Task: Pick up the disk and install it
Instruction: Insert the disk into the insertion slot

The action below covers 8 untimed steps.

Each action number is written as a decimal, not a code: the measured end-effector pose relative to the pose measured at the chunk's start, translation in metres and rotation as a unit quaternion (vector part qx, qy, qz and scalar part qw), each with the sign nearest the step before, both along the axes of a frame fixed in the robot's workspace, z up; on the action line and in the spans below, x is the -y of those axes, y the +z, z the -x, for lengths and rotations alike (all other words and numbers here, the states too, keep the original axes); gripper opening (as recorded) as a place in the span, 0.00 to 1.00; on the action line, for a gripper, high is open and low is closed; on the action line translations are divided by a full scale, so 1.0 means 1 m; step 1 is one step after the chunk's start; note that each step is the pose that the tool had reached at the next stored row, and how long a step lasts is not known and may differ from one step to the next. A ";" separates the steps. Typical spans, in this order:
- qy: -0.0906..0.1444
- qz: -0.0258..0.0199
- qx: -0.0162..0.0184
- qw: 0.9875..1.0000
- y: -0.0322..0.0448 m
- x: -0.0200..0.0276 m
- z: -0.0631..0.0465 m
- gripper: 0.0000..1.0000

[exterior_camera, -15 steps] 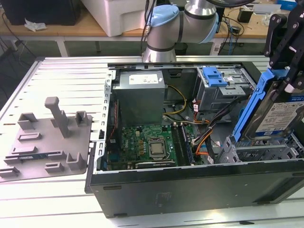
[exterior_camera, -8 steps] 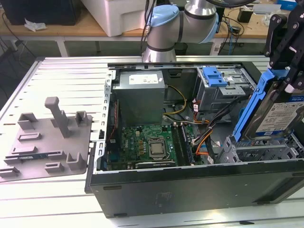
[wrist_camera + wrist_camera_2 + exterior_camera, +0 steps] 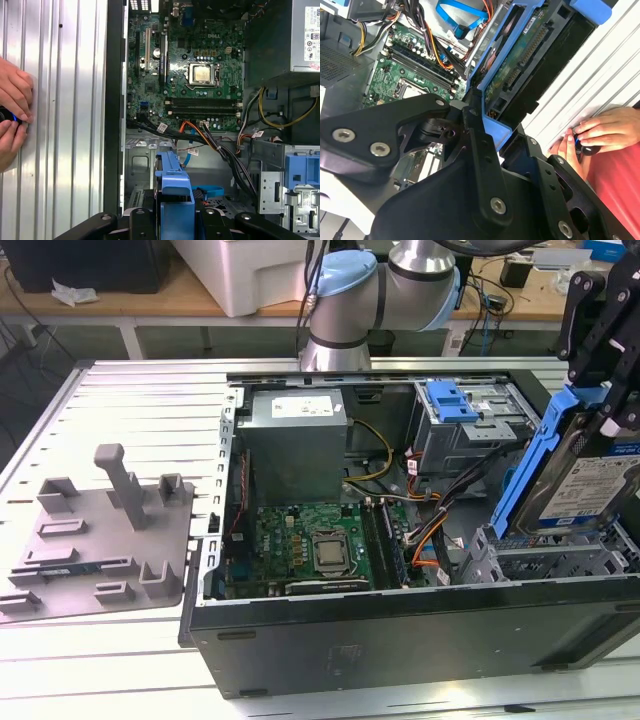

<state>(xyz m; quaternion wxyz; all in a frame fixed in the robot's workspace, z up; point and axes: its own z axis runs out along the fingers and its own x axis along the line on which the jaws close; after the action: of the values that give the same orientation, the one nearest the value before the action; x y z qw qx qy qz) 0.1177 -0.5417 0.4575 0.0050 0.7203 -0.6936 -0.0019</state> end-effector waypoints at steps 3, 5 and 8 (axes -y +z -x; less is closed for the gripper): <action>0.000 0.000 0.000 1.000 -0.0005 0.0000 0.000 0.37; -0.001 0.000 0.000 1.000 -0.0009 0.0001 0.000 0.37; -0.005 0.000 0.000 1.000 -0.0015 0.0001 0.000 0.37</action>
<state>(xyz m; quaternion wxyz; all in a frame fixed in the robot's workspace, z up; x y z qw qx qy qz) 0.1177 -0.5419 0.4560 0.0050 0.7165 -0.6976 -0.0020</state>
